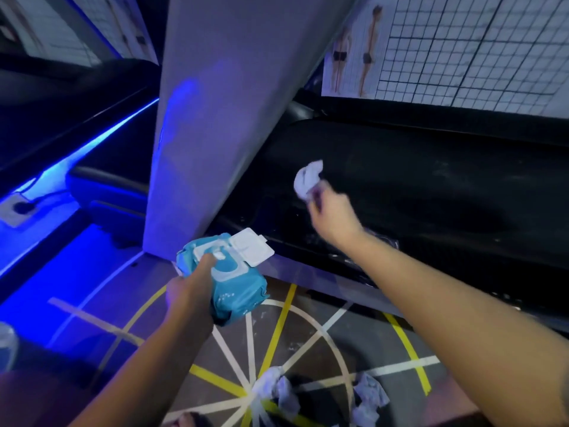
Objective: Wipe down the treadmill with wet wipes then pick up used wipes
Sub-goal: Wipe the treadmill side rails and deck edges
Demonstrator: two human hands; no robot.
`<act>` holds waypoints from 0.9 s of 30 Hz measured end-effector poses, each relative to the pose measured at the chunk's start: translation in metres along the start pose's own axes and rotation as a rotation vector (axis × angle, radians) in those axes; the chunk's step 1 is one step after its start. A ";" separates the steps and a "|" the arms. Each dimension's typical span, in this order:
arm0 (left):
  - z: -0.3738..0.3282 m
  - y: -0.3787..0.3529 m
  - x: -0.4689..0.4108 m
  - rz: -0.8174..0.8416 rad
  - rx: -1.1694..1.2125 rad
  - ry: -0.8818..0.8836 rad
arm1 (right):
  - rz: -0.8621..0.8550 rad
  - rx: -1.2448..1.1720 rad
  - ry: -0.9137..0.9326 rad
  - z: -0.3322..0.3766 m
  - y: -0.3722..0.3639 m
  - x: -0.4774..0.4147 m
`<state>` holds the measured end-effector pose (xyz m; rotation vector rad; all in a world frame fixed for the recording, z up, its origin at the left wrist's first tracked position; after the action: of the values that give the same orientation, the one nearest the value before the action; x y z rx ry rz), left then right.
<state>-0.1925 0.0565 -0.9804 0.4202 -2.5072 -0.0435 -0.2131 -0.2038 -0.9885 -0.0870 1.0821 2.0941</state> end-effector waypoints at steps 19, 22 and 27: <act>-0.020 0.008 -0.045 0.070 -0.028 0.037 | 0.556 0.602 0.180 -0.005 -0.118 0.057; -0.022 0.009 -0.049 0.085 -0.035 0.044 | 0.476 0.704 0.282 -0.013 -0.148 0.036; -0.021 0.009 -0.049 0.079 -0.039 0.048 | 0.487 0.691 0.224 -0.011 -0.152 0.027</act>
<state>-0.1449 0.0811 -0.9888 0.3020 -2.4687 -0.0504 -0.1359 -0.1424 -1.1076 0.3154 2.0720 2.0123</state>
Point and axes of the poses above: each hand's wrist, its own x-axis away from the middle knuckle, its own y-axis out of the back of the hand, z = x × y, the point moved 1 cm from there along -x, towards the middle knuckle, and after that the axes turned 13 degrees about -z, right-handed, at the moved point
